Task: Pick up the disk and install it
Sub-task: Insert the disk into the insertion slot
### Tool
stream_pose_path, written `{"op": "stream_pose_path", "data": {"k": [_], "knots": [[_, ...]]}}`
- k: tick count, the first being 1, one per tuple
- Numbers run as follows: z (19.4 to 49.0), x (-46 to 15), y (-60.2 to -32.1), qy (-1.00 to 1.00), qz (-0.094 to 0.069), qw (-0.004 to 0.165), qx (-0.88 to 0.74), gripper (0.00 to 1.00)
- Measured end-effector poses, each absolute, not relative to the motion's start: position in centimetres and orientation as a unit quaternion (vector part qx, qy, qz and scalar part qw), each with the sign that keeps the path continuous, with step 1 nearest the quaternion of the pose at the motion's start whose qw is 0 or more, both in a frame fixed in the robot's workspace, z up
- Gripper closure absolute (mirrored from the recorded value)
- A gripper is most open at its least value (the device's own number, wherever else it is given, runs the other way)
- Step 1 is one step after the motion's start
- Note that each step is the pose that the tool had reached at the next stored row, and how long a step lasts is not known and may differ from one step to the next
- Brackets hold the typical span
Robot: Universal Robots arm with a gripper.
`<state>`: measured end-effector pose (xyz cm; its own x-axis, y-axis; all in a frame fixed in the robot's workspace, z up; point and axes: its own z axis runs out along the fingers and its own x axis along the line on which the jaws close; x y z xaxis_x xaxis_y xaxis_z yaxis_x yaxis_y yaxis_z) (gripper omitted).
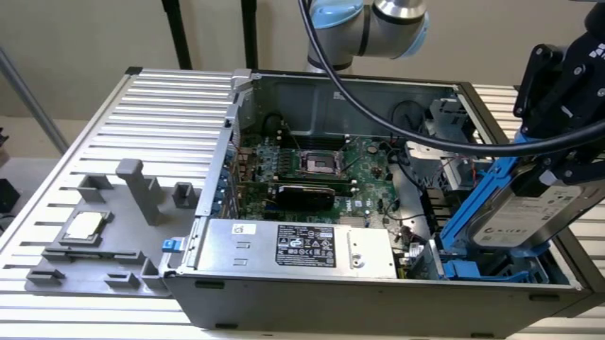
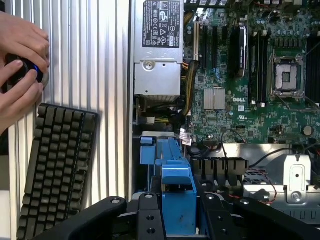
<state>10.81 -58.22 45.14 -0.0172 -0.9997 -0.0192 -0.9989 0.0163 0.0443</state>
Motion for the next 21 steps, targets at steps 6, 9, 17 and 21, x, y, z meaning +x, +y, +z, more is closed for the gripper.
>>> {"op": "stream_pose_path", "data": {"k": [6,9,17,21], "knots": [[44.6,10.8,-58.2,-0.713,-0.023,0.009,0.701,0.67],[44.5,10.8,-58.2,-0.713,-0.023,0.009,0.701,0.67],[44.1,10.9,-58.2,-0.713,-0.023,0.008,0.701,0.67],[43.8,10.9,-58.2,-0.713,-0.024,0.007,0.701,0.67]]}}
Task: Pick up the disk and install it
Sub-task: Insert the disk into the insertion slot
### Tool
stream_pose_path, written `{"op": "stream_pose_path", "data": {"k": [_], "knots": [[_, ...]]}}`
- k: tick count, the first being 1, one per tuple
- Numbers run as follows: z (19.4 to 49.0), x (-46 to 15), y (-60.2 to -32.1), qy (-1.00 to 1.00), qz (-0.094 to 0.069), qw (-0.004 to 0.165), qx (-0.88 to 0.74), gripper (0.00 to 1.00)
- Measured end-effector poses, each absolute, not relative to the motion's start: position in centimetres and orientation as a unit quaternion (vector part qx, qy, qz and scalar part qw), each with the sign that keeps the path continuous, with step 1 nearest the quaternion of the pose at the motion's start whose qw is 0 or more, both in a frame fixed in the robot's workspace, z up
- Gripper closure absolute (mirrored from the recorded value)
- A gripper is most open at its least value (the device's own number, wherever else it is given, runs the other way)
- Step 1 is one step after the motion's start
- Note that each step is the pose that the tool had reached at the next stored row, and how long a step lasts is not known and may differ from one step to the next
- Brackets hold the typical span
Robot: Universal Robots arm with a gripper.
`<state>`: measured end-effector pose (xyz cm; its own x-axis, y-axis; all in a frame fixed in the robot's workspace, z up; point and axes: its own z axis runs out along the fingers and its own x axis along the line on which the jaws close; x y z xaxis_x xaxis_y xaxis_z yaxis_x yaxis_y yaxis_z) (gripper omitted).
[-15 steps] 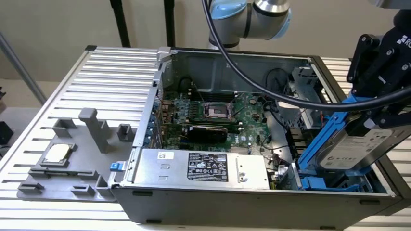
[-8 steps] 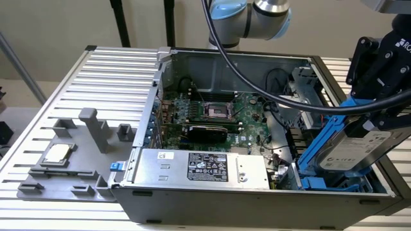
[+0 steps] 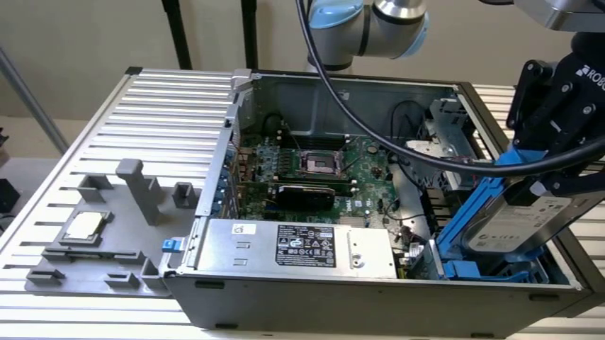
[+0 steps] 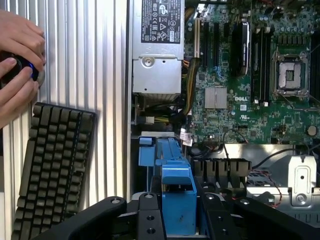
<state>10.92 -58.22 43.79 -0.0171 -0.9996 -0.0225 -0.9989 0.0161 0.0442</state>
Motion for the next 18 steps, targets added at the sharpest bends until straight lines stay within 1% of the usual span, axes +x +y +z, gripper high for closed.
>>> {"op": "stream_pose_path", "data": {"k": [10,18], "knots": [[43.2,10.9,-58.2,-0.713,-0.025,0.006,0.701,0.67],[42.7,10.9,-58.2,-0.713,-0.029,0.002,0.701,0.67]]}}
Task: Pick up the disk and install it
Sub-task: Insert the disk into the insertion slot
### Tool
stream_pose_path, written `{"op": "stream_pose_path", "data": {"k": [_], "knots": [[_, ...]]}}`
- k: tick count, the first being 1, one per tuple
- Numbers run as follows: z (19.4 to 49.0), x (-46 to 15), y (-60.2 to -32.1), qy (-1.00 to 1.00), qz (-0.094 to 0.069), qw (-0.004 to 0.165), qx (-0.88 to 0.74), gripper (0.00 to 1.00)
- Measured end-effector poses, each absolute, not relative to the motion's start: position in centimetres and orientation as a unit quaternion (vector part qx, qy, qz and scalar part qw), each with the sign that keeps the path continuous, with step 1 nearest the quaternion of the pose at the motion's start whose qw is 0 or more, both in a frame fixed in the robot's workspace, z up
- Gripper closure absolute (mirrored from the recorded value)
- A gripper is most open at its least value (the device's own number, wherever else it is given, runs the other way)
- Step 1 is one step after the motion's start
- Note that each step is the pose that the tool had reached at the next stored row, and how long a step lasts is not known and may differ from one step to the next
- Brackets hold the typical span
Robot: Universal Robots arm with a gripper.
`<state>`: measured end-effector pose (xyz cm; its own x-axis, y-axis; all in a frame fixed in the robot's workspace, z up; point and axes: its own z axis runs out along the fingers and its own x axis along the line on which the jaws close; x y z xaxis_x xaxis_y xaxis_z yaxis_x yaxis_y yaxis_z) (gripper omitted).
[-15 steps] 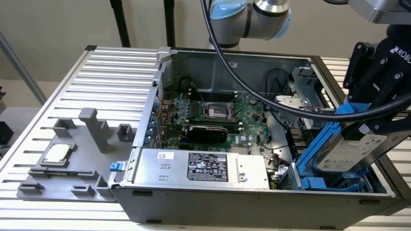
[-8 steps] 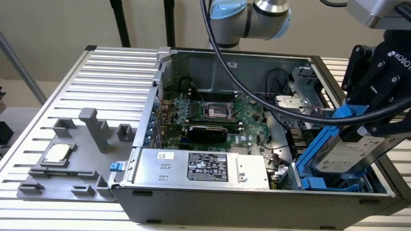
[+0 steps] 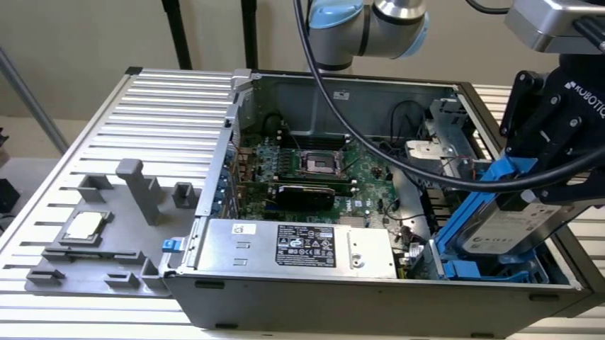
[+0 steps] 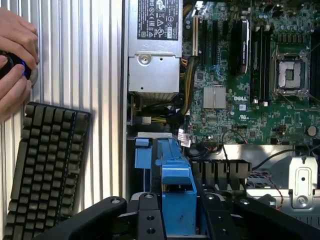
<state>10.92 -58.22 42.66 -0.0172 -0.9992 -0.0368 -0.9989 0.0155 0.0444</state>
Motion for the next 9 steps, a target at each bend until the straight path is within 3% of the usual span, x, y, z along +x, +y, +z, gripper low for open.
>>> {"op": "stream_pose_path", "data": {"k": [9], "knots": [[42.08,10.92,-58.22,-0.713,-0.03,0.001,0.701,0.67]]}}
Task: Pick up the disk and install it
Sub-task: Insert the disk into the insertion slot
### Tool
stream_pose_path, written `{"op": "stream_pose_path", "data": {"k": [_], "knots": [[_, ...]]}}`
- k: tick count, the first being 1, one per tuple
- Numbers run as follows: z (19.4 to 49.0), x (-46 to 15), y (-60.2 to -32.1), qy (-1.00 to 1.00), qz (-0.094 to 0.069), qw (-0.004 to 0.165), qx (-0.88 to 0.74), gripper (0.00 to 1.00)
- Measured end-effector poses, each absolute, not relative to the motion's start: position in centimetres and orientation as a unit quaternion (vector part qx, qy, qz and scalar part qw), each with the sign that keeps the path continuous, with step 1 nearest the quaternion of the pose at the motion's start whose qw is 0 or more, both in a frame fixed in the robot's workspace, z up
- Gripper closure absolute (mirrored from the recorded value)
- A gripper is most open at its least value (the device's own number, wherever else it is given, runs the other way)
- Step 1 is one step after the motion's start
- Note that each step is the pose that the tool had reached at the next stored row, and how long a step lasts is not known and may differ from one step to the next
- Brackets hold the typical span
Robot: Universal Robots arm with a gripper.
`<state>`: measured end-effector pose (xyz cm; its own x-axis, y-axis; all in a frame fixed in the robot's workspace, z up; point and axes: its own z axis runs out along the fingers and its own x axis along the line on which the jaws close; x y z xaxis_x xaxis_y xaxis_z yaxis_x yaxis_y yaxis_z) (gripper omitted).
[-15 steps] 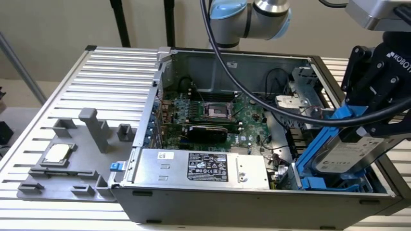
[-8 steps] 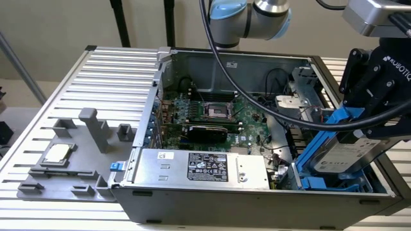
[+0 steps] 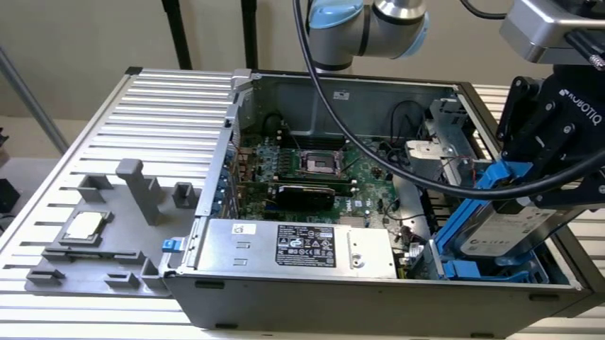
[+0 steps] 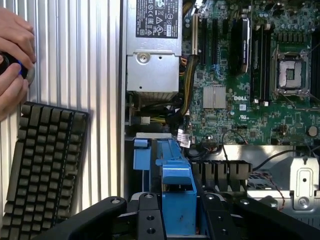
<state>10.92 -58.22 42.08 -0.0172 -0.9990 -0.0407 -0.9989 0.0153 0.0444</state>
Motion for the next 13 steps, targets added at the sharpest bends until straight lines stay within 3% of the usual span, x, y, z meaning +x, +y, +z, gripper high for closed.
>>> {"op": "stream_pose_path", "data": {"k": [13], "knots": [[41.47,10.92,-58.22,-0.712,-0.031,0.001,0.701,0.66]]}}
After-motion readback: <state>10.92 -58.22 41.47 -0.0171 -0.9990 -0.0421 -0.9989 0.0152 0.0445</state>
